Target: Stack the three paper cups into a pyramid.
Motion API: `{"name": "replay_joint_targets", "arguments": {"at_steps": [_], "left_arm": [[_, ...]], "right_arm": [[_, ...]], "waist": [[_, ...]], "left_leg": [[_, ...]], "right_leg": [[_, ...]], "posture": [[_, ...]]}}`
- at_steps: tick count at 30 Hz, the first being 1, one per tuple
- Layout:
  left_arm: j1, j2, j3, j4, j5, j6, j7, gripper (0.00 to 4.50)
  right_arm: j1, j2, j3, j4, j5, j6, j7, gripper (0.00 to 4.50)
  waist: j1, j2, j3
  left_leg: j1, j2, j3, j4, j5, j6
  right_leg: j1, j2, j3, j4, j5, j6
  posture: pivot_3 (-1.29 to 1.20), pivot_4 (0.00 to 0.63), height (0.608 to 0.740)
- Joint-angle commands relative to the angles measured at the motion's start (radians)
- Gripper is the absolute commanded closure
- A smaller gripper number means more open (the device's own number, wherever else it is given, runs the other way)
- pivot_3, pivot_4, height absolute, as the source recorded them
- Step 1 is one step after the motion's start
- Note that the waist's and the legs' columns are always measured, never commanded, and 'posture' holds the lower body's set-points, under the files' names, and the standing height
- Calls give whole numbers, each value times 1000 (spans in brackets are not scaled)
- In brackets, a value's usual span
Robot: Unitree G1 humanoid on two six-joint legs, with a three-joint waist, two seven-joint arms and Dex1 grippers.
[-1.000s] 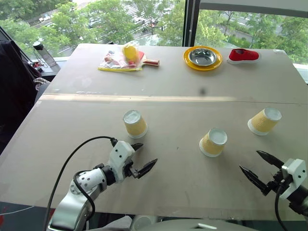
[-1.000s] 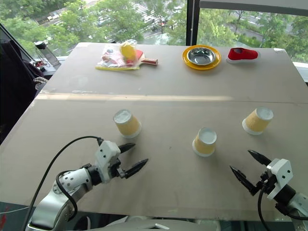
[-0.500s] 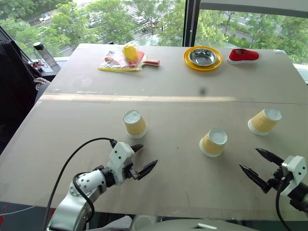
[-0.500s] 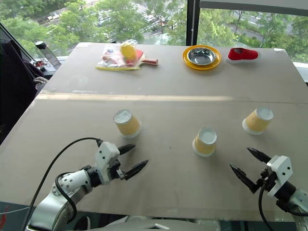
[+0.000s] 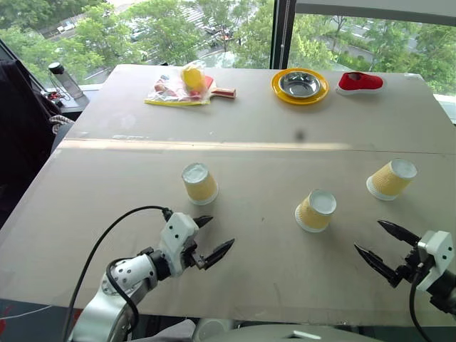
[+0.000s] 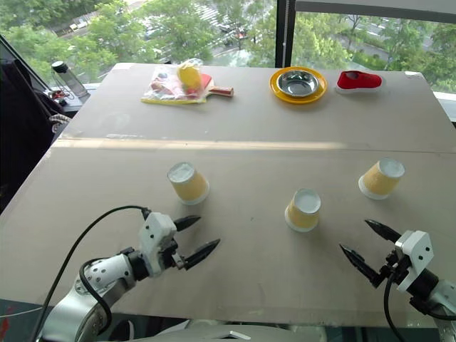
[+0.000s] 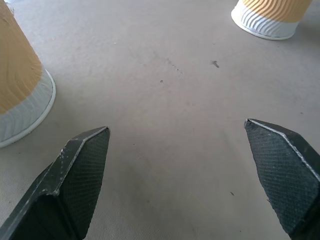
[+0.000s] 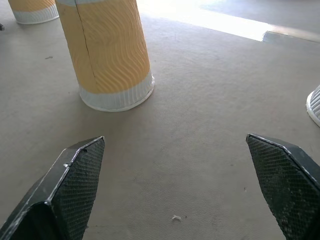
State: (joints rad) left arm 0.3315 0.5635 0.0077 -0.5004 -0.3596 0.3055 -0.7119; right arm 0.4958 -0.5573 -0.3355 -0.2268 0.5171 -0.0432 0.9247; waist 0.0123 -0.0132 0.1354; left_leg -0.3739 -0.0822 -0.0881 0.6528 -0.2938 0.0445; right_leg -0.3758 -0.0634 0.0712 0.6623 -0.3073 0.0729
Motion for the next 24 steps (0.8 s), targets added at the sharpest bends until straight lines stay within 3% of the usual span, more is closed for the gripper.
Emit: {"name": "replay_joint_targets", "arguments": {"at_steps": [1, 7, 17, 24], "left_arm": [[-2, 3, 39, -42, -32, -14, -7, 63], [-24, 23, 56, -39, -54, -49, -62, 63], [-214, 195, 124, -112, -394, 140, -284, 63], [-322, 251, 133, -94, -434, 168, -352, 63]], "right_arm": [[-2, -14, -29, -47, 47, 55, -10, 0], [-20, -12, -30, -56, 18, 47, -19, 0], [-61, -20, 44, -177, -13, 56, -16, 0], [-144, -13, 132, -280, 4, 153, -79, 0]], "waist": [[0, 0, 0], [0, 0, 0], [-1, 0, 0], [-6, 1, 0]], "left_leg": [[0, 0, 0, 0, 0, 0], [0, 0, -1, 0, 0, 0], [-1, 0, -2, 1, 0, 0], [-1, 0, -3, 1, 0, -1]], "right_leg": [[0, 0, 0, 0, 0, 0], [0, 0, 0, 0, 0, 0], [0, 0, -3, 0, 0, 0], [0, 0, -4, 0, 0, 0]], "posture": [[0, 150, 740], [0, 150, 740], [0, 150, 740], [0, 150, 740]]}}
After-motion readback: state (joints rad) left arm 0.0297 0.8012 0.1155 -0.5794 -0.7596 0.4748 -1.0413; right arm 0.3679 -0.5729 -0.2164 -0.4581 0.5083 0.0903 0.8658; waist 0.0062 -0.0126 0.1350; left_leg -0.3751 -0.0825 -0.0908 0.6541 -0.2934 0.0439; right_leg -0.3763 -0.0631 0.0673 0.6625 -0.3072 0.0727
